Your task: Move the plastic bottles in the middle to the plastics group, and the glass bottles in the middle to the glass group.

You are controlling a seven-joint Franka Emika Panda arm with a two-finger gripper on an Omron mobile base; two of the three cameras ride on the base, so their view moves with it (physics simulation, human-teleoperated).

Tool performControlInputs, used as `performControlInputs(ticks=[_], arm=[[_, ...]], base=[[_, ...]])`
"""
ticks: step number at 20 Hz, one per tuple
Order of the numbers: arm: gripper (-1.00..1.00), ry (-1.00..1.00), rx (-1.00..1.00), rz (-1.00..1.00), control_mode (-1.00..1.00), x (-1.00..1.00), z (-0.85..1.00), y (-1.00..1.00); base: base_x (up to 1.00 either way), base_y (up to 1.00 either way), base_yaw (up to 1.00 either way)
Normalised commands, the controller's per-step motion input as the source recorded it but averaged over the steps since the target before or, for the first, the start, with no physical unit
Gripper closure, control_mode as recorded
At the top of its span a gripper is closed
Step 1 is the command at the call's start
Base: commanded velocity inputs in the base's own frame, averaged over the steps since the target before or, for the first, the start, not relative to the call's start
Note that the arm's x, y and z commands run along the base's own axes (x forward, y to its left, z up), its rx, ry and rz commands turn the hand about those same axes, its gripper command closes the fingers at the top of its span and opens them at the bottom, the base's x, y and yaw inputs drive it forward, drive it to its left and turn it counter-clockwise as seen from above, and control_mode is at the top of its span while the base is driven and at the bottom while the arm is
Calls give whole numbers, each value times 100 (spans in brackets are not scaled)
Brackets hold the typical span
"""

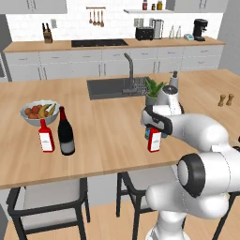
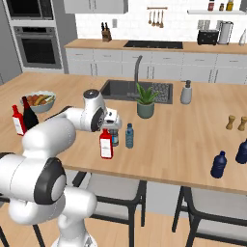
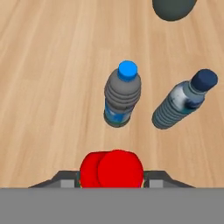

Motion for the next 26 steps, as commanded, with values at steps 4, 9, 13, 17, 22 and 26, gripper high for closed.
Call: performControlInputs(ticks=[4, 9, 13, 17, 22, 26], arm=[[100, -2, 0, 5, -100, 0, -4, 0], [100, -10, 2, 15, -100, -18, 4, 0], [100, -7, 4, 27, -100, -57, 31, 9], [100, 0, 3, 13, -100, -55, 41, 38], [100, 0, 0, 2, -100, -36, 33, 73], [100, 3, 0, 0, -100, -21, 19, 94]], base=[[0, 0, 0], [0, 0, 0], [0, 0, 0], [0, 0, 0], [0, 0, 0], [0, 0, 0]])
